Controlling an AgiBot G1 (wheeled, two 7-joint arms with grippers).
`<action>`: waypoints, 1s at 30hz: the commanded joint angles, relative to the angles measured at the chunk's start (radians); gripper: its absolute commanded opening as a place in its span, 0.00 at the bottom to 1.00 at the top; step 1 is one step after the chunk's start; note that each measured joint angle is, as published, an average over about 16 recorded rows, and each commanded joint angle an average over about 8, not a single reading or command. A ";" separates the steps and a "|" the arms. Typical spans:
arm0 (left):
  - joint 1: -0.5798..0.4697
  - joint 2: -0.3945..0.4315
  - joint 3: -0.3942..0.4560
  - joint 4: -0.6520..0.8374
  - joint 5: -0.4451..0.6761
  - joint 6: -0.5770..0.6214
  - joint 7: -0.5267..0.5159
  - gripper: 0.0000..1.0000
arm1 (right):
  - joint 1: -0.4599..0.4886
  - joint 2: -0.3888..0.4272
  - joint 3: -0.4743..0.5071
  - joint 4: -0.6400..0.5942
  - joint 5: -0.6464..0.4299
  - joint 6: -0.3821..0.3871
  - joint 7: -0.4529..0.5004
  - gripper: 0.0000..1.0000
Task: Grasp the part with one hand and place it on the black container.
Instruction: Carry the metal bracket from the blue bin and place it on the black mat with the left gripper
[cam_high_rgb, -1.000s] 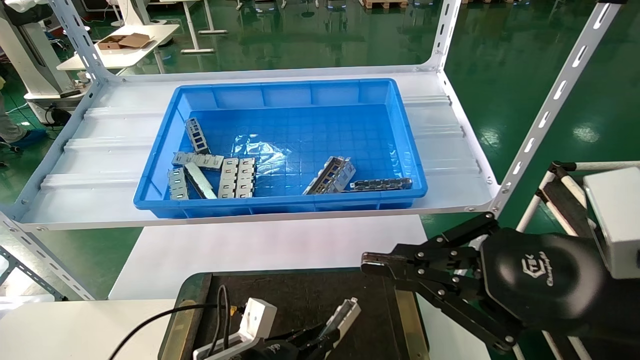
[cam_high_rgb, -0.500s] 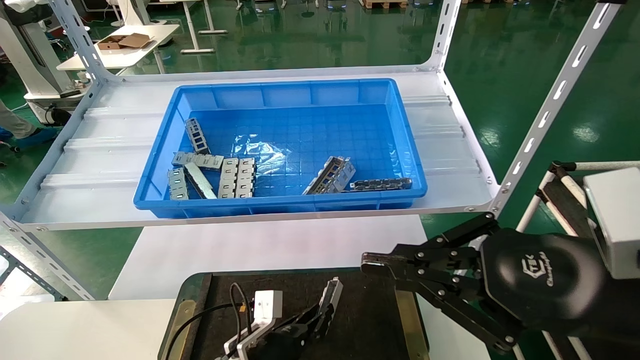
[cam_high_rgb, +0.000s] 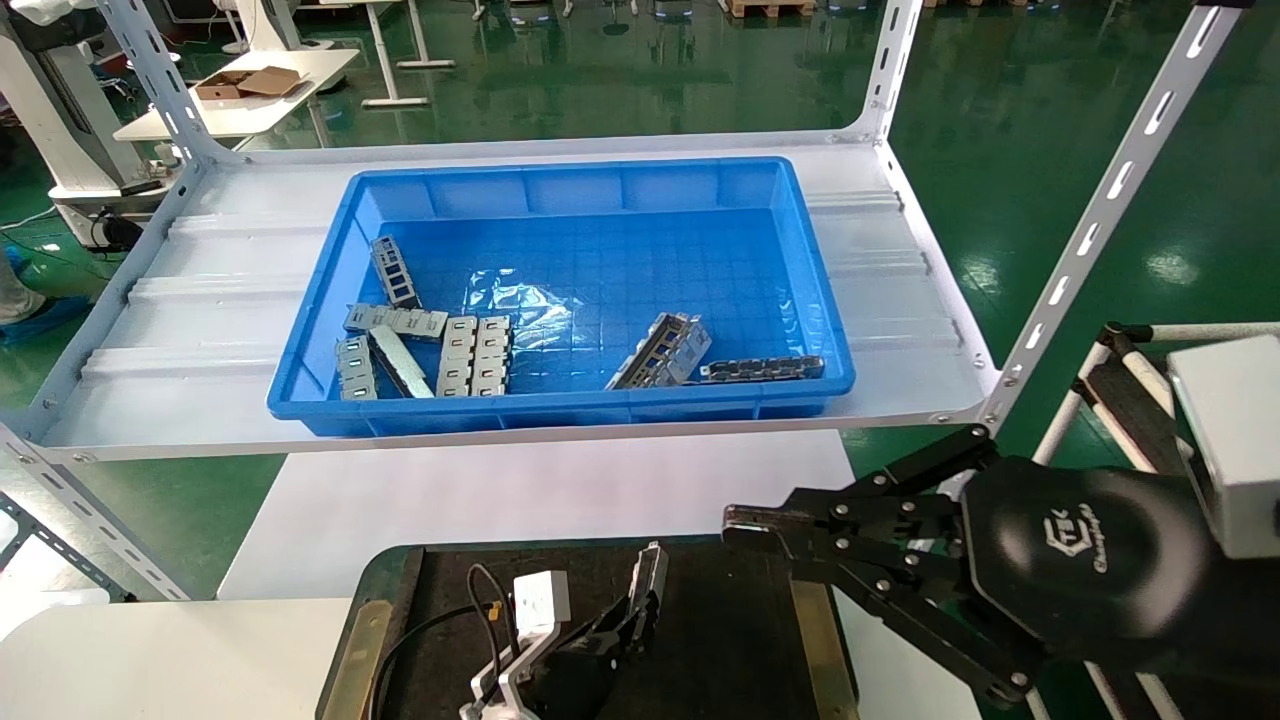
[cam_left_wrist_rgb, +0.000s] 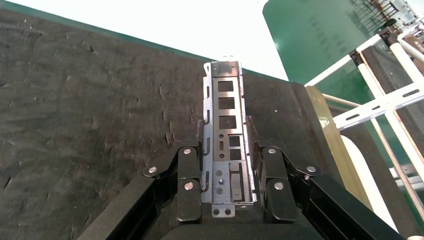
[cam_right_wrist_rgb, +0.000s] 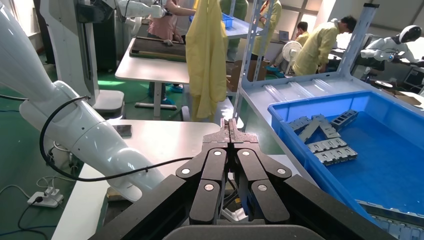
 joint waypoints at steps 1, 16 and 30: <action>0.001 0.009 -0.002 0.011 0.001 -0.009 0.000 0.00 | 0.000 0.000 0.000 0.000 0.000 0.000 0.000 0.06; -0.004 0.018 0.019 0.041 -0.018 -0.027 -0.036 1.00 | 0.000 0.000 -0.001 0.000 0.000 0.000 0.000 1.00; -0.013 0.013 0.042 0.017 -0.018 -0.036 -0.061 1.00 | 0.000 0.000 -0.001 0.000 0.001 0.000 0.000 1.00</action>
